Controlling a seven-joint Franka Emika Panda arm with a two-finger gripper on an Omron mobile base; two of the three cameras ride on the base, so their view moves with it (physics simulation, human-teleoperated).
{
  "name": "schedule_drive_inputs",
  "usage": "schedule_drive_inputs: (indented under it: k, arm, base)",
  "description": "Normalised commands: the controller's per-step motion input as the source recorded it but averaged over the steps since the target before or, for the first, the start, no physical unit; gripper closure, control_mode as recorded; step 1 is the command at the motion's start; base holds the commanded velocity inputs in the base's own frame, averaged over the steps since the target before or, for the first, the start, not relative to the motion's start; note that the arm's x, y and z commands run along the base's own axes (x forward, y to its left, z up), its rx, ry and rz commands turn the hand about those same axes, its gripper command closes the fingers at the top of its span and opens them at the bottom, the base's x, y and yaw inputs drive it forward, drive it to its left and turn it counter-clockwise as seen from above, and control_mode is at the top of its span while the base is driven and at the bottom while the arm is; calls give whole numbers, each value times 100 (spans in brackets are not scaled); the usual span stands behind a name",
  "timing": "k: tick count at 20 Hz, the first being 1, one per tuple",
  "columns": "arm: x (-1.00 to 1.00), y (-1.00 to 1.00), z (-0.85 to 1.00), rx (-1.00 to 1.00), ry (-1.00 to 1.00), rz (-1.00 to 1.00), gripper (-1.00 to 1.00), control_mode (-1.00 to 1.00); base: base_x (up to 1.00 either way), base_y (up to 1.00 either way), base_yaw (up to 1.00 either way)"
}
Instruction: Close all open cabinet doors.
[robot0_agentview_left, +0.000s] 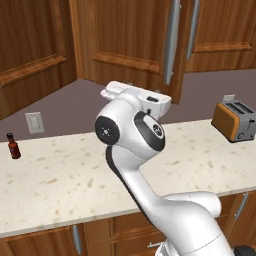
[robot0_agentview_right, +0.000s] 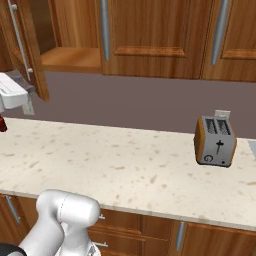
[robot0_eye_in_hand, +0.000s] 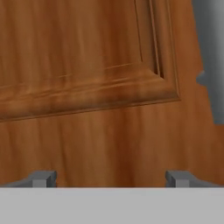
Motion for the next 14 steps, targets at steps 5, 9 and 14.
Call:
schedule_drive_inputs:
  k: [5,9,14]
  arm:
    - [11,-33,1,1,0,4,-100,-100]
    - [9,-31,10,0,0,6,-100,-100]
    - [20,-21,15,0,0,6,-100,-100]
  base:
    - [0,0,0]
    - [0,0,0]
    - [0,0,0]
